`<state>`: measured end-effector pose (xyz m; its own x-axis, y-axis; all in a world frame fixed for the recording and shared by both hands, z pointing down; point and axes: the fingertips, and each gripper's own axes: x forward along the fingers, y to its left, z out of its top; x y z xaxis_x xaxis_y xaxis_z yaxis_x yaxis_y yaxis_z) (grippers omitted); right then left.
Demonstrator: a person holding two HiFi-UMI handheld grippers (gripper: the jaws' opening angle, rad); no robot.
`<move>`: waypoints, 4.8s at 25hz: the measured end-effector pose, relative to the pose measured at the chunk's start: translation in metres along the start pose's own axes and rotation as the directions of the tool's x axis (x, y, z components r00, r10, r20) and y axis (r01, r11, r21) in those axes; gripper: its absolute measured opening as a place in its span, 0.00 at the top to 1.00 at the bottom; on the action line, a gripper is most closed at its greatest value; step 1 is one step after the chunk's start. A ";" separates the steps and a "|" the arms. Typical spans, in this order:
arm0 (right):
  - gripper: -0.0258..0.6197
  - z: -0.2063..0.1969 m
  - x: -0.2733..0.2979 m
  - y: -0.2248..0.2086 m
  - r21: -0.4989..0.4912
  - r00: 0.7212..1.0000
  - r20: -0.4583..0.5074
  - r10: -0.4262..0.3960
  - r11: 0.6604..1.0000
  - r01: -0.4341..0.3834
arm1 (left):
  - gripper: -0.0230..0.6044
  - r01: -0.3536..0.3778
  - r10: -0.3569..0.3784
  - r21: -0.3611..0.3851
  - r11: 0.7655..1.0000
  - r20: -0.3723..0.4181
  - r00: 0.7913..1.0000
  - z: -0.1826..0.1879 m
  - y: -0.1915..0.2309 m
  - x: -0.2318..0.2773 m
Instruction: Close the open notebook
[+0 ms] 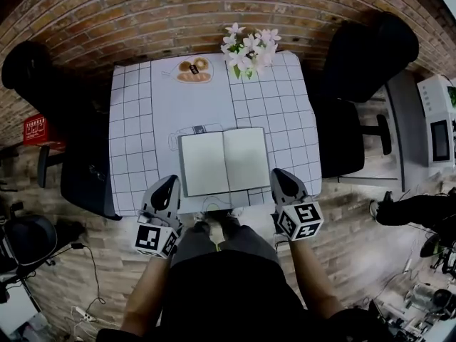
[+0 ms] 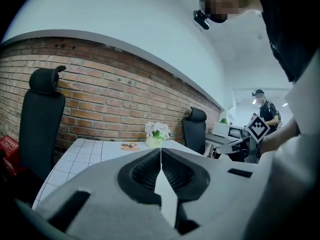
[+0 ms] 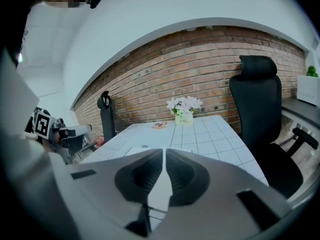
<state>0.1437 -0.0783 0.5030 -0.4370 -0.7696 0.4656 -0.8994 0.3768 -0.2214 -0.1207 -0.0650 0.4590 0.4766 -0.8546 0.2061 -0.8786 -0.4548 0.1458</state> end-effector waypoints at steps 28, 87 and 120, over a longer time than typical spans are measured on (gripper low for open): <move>0.89 -0.092 0.069 -0.064 0.071 0.967 -0.252 -0.035 0.996 0.055 | 0.92 -0.148 0.134 -0.054 0.987 -0.213 0.968 -0.101 0.017 0.012; 0.94 -0.120 0.074 -0.074 -0.118 0.946 -0.310 -0.094 0.991 0.059 | 0.86 -0.439 0.201 -0.401 0.804 -0.511 0.836 -0.193 0.028 0.029; 0.94 -0.120 0.074 -0.074 -0.117 0.946 -0.311 -0.091 0.992 0.057 | 0.91 -0.344 0.185 -0.381 0.858 -0.396 0.899 -0.144 0.011 0.026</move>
<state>0.1786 -0.1013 0.6564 -0.3296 -0.6022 0.7271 -0.9163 0.3896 -0.0928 -0.1138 -0.0565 0.6052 0.2780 -0.7539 0.5953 -0.9063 -0.0005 0.4225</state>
